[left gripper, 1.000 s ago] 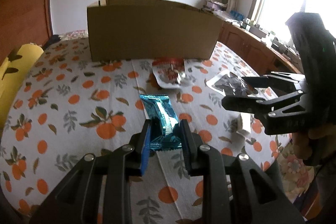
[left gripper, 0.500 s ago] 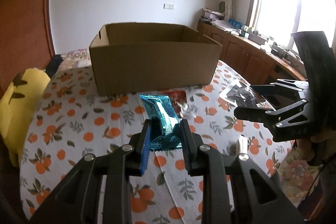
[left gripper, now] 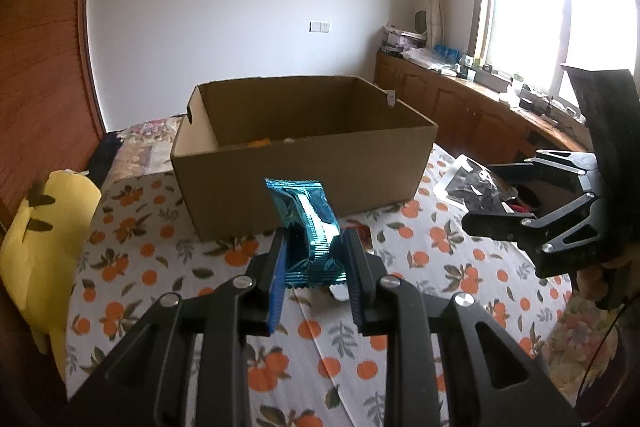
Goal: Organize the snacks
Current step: 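Carry teal wrapper and silver pouch into the box and open both tools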
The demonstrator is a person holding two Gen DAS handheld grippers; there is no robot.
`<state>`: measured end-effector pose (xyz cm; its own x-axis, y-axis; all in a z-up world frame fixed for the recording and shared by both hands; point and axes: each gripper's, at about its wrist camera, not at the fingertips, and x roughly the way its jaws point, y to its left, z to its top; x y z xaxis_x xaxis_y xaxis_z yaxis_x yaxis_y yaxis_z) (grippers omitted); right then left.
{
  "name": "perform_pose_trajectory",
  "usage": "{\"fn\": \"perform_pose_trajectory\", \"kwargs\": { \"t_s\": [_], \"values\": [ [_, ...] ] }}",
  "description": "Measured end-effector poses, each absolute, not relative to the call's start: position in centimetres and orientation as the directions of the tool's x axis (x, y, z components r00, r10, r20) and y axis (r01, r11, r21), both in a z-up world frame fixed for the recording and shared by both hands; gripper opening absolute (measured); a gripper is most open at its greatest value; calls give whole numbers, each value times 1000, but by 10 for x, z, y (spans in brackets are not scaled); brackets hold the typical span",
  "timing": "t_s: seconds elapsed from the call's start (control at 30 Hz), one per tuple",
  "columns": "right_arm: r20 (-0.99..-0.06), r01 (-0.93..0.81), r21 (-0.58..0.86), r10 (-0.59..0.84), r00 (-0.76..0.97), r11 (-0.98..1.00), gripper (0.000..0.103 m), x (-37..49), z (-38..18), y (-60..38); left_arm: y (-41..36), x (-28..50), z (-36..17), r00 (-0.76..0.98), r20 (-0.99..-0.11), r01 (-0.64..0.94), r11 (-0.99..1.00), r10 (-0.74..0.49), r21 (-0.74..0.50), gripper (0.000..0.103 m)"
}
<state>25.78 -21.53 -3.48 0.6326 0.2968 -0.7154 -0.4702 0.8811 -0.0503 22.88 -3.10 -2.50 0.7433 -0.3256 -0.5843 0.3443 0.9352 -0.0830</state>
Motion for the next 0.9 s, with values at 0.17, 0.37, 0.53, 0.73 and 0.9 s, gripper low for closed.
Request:
{"fn": "perform_pose_trajectory", "kwargs": {
  "t_s": [0.17,0.37,0.53,0.73,0.9],
  "values": [
    [-707,-472,-70,290,645,879,80,270,-25,-216,-33,248,-15,751,-571,358,931,-331,-69,24],
    [-692,-470,-86,287,663,878,80,289,-12,-215,-34,275,-3,764,-549,364,929,-339,-68,24],
    [-682,-475,-83,298,668,876,80,311,-6,-210,-31,304,0,763,-538,368,925,-357,-93,24],
    [-673,-470,-76,303,675,879,80,336,-4,-202,-31,328,-1,767,-530,369,925,-361,-96,24],
    [-673,-473,-60,314,670,879,80,354,-8,-198,-26,343,-6,772,-529,357,929,-353,-99,25]
  ]
}}
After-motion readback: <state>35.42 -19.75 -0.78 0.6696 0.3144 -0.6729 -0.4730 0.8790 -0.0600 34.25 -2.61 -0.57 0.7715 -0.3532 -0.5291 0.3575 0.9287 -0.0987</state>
